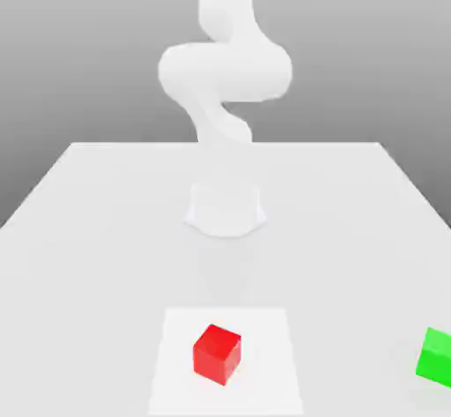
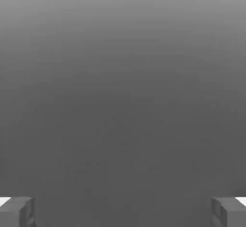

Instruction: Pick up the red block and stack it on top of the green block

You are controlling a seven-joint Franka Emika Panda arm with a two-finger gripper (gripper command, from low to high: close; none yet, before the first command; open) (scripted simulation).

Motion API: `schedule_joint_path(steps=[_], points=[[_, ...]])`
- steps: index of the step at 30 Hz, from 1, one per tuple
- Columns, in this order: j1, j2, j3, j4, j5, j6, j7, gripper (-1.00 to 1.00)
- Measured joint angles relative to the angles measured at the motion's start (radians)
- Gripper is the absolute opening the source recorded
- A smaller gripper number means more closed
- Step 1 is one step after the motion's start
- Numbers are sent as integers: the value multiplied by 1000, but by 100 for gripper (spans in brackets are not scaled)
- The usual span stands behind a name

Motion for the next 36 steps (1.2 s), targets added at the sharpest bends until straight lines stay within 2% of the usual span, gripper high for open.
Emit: schedule_joint_path(steps=[15,21,27,28,36], points=[[-114,551,88,-218,-53,274,319,0],[-120,766,89,-304,-27,383,412,0],[-87,982,47,-291,-64,555,458,0],[-81,1006,40,-288,-70,575,463,-100],[-86,981,47,-292,-64,555,459,-100]])
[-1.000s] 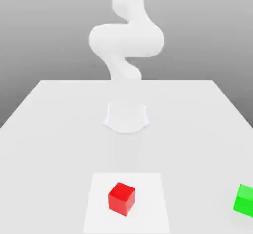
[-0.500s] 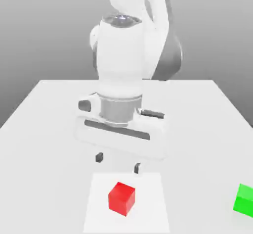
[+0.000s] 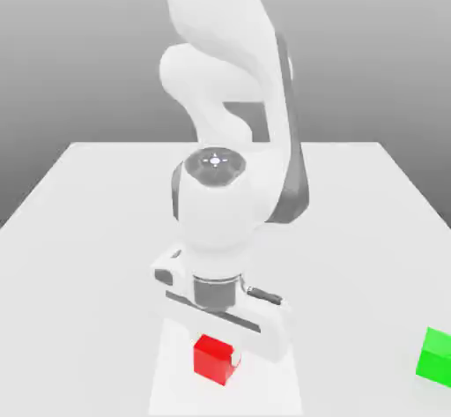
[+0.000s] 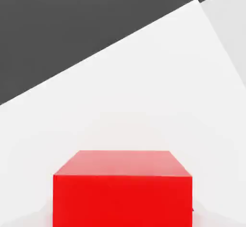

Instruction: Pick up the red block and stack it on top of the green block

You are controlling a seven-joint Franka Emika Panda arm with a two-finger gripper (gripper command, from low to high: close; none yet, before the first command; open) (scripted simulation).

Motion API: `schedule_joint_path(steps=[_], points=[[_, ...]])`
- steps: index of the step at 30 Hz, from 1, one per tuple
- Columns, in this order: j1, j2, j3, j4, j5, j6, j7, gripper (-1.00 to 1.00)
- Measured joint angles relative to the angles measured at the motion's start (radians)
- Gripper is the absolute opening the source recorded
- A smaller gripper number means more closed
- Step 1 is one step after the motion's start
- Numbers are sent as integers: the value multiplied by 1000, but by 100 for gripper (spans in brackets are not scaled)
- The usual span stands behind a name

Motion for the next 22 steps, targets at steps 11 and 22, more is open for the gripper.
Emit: schedule_joint_path(steps=[11,22], points=[[155,-116,182,121,-11,-251,-46,-100],[381,85,265,293,-176,-238,15,100]])
